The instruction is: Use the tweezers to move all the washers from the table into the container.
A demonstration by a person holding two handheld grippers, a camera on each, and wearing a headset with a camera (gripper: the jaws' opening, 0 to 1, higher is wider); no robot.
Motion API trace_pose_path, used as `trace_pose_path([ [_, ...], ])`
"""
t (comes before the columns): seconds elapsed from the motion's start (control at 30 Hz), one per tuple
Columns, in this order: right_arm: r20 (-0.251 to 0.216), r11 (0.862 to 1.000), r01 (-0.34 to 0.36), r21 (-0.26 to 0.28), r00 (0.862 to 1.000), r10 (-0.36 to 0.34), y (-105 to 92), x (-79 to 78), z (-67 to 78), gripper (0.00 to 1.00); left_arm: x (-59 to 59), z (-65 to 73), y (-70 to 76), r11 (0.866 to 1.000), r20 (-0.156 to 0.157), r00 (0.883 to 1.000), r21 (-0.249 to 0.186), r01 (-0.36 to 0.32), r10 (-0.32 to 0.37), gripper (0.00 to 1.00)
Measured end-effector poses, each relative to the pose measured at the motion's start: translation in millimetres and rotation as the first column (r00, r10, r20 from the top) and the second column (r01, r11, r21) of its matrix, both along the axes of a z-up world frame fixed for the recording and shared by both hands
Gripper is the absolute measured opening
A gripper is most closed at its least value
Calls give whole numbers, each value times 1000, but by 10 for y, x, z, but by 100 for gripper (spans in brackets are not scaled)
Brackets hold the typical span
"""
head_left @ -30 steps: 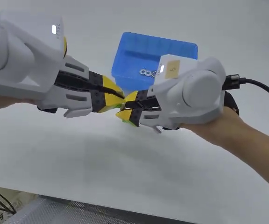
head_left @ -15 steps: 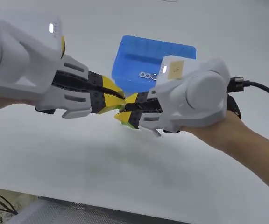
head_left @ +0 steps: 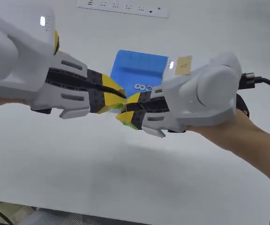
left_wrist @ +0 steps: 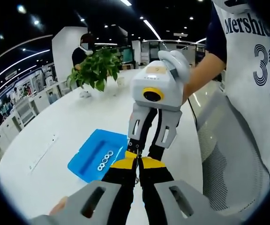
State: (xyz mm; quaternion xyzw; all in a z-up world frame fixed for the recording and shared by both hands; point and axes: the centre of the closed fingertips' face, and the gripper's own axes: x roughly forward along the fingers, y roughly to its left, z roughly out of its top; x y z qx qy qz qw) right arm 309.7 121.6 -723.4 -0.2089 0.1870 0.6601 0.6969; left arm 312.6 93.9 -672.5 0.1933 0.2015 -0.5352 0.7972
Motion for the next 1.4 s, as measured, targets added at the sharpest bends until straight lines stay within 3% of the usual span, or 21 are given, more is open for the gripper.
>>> trace_pose_path([
  [0.27, 43, 999, 47, 12, 998, -48, -132, 150, 199, 10, 108, 211, -170, 999, 46, 998, -2, 53, -53, 7],
  [0.47, 72, 997, 73, 20, 995, -74, -191, 296, 315, 10, 229, 307, -220, 997, 76, 994, -2, 74, -74, 7],
  [0.83, 128, 993, 111, 26, 985, -113, -247, 691, 415, 10, 276, 273, -204, 996, 133, 987, 16, 92, -93, 7],
  [0.97, 130, 993, 116, 23, 984, -118, -252, 792, 359, 10, 271, 216, -167, 996, 129, 988, 26, 87, -90, 7],
  [1.0, 131, 993, 116, 19, 984, -117, -248, 813, 331, 10, 564, 268, -239, 996, 116, 989, 27, 87, -90, 7],
  [1.03, 136, 993, 114, 11, 984, -115, -244, 837, 295, 10, 719, 269, -266, 996, 115, 989, 31, 85, -88, 7],
  [1.07, 137, 993, 114, 9, 984, -114, -244, 847, 283, 10, 648, 225, -243, 996, 112, 990, 34, 85, -88, 7],
  [1.17, 130, 994, 114, -1, 985, -113, -238, 927, 191, 10, 815, 161, -260, 996, 101, 991, 36, 82, -85, 7],
  [1.4, 111, 994, 102, -35, 989, -98, -217, 1032, -54, 10, 956, -43, -264, 997, 57, 996, 31, 68, -69, 7],
])
